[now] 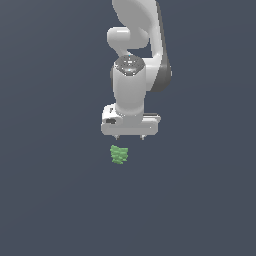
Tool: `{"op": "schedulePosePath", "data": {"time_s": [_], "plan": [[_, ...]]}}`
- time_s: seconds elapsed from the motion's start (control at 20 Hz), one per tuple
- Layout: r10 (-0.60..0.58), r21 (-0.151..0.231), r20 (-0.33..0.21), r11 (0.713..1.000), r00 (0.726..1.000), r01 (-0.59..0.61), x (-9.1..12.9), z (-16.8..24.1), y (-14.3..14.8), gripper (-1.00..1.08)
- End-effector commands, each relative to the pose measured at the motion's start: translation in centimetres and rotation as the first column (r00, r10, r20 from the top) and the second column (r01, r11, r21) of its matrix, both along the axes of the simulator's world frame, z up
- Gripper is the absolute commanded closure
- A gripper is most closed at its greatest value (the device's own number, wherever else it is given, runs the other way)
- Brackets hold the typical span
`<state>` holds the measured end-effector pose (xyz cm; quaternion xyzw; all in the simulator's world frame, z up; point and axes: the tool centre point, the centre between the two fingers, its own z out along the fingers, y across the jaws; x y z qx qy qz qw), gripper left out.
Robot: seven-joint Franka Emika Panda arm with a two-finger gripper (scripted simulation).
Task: Pick up the object and move it to a goal position.
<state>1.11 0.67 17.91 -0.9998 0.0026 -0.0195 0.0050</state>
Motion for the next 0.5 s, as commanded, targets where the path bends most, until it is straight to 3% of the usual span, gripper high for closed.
{"op": "schedulePosePath", "data": {"time_s": [0.0, 0.45], "plan": [[0.0, 0.0, 0.0, 1.0, 1.0, 0.0, 0.0, 0.0, 0.0, -0.92], [-0.016, -0.029, -0.008, 0.999, 1.0, 0.016, -0.7, 0.7, -2.2, -0.92]]}}
